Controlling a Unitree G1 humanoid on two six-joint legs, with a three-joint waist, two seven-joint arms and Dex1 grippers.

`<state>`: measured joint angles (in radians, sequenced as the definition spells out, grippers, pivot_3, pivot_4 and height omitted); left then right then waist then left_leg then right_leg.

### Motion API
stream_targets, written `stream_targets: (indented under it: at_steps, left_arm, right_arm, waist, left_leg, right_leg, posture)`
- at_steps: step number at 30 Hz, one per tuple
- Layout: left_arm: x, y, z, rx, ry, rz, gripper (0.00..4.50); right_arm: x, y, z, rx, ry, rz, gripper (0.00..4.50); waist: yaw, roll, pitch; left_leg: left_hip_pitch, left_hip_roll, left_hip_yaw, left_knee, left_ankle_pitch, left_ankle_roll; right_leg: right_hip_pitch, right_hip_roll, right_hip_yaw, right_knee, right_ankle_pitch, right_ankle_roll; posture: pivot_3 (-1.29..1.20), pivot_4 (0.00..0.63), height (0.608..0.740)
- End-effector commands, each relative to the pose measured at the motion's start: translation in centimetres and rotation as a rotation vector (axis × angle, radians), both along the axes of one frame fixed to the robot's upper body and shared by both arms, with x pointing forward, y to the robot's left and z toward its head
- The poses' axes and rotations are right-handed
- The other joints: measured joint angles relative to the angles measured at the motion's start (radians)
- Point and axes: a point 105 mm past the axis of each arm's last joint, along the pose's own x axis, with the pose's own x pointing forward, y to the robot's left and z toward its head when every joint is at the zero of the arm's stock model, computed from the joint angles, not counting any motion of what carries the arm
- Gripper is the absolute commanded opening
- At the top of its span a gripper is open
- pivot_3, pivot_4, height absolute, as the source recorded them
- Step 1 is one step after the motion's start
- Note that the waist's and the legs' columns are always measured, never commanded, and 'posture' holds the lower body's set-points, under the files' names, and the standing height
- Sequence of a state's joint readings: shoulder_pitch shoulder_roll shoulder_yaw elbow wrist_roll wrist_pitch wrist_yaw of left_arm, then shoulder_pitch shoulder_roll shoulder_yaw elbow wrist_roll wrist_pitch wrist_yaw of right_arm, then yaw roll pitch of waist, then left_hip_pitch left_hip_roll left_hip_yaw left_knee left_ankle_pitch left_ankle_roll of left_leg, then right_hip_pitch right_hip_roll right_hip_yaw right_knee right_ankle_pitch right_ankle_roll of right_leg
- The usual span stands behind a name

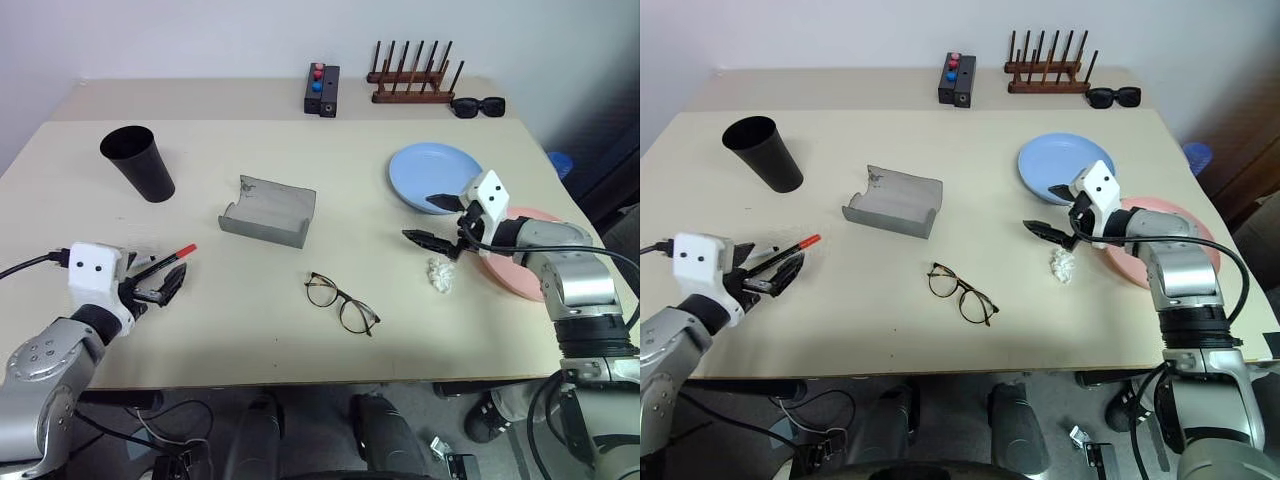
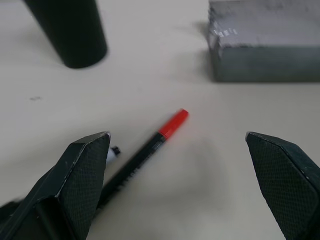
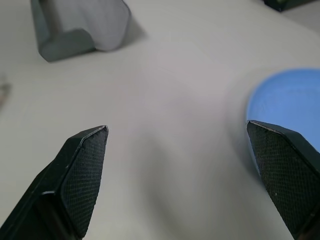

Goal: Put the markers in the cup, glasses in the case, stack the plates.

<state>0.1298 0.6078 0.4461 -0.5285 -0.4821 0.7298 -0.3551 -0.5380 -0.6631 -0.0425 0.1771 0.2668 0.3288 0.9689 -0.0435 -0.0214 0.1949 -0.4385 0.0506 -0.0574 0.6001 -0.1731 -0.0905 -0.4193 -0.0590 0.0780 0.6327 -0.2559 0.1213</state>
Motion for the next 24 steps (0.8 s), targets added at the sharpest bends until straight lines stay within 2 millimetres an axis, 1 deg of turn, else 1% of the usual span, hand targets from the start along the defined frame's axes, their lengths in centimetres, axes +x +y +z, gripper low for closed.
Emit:
stream_targets:
  at_steps: [1, 3, 6, 7, 11, 14, 16, 19, 24]
  left_arm:
    - [0.4, 0.2, -0.1, 0.025, 0.059, -0.017, 4.46]
    - [1.2, 0.3, 0.1, 0.009, 0.079, -0.008, 4.46]
    - [2.4, -0.1, 0.5, -0.001, 0.088, -0.03, 4.46]
    - [2.8, -0.2, 0.3, -0.01, 0.114, -0.032, 4.46]
    - [4.1, 0.0, -1.1, 0.05, 0.265, -0.005, 4.46]
    - [5.3, -0.1, -0.6, 0.016, 0.274, -0.002, 4.46]
    - [5.9, -0.1, -0.6, -0.009, 0.307, 0.003, 4.46]
    - [6.2, -0.2, -0.7, -0.006, 0.36, -0.007, 4.46]
    - [5.4, 0.0, -0.8, 0.013, 0.442, -0.027, 4.46]
  right_arm:
    - [-0.7, 1.2, 1.2, 0.031, -0.039, 0.038, 4.5]
    - [-1.2, 1.6, 0.9, 0.028, -0.029, 0.053, 4.5]
    - [-1.3, 1.9, 0.8, 0.031, -0.029, 0.054, 4.5]
    - [-1.4, 2.1, 0.9, 0.032, -0.031, 0.055, 4.5]
    - [-1.7, 2.7, 1.3, 0.033, -0.043, 0.072, 4.5]
    - [-2.3, 3.3, 2.0, 0.024, -0.059, 0.1, 4.5]
    - [-3.1, 4.1, 2.4, 0.025, -0.057, 0.151, 4.5]
    - [-4.8, 5.8, 2.7, 0.038, -0.038, 0.252, 4.5]
    - [-6.2, 7.5, 2.2, 0.044, -0.026, 0.323, 4.5]
  waist:
    - [0.0, 0.0, 0.0]
    - [0.003, 0.0, 0.0]
    - [0.003, 0.0, 0.0]
    - [0.002, 0.0, 0.0]
    - [0.0, 0.0, 0.0]
    - [-0.001, 0.0, 0.0]
    - [0.0, 0.0, 0.0]
    - [0.0, 0.0, 0.0]
    - [-0.001, 0.0, 0.0]
  left_leg:
    - [0.0, 0.0, 0.0, 0.0, 0.0, 0.0]
    - [0.0, 0.0, -0.001, 0.0, 0.0, 0.0]
    - [0.0, 0.0, -0.001, 0.002, 0.0, 0.0]
    - [0.0, 0.0, -0.001, 0.002, 0.0, 0.0]
    - [0.0, 0.0, -0.002, 0.003, 0.0, 0.0]
    - [0.0, 0.0, -0.002, 0.003, 0.0, 0.0]
    - [0.0, 0.0, -0.003, 0.003, 0.0, 0.0]
    - [0.0, 0.0, -0.003, 0.003, 0.0, 0.0]
    - [0.0, 0.0, -0.003, 0.003, 0.0, 0.0]
  right_leg:
    - [0.0, 0.0, 0.0, 0.001, 0.0, 0.0]
    - [0.0, 0.0, 0.0, 0.001, 0.0, 0.0]
    - [0.001, 0.001, 0.0, 0.001, 0.0, 0.0]
    - [0.001, 0.001, 0.0, 0.001, 0.0, 0.001]
    - [0.002, 0.001, -0.001, 0.002, 0.001, 0.003]
    - [0.002, 0.001, -0.001, 0.002, 0.001, 0.004]
    - [0.002, 0.002, -0.001, 0.003, 0.001, 0.004]
    - [0.002, 0.002, -0.001, 0.003, 0.001, 0.005]
    - [0.002, 0.002, -0.001, 0.003, 0.001, 0.005]
  posture:
    - [0.0, 0.15, 0.74]
    - [0.0, 0.15, 0.74]
    - [0.0, 0.15, 0.74]
    - [0.0, 0.15, 0.74]
    - [0.0, 0.15, 0.74]
    - [0.0, 0.15, 0.74]
    - [0.0, 0.15, 0.74]
    - [0.0, 0.15, 0.74]
    - [0.0, 0.15, 0.74]
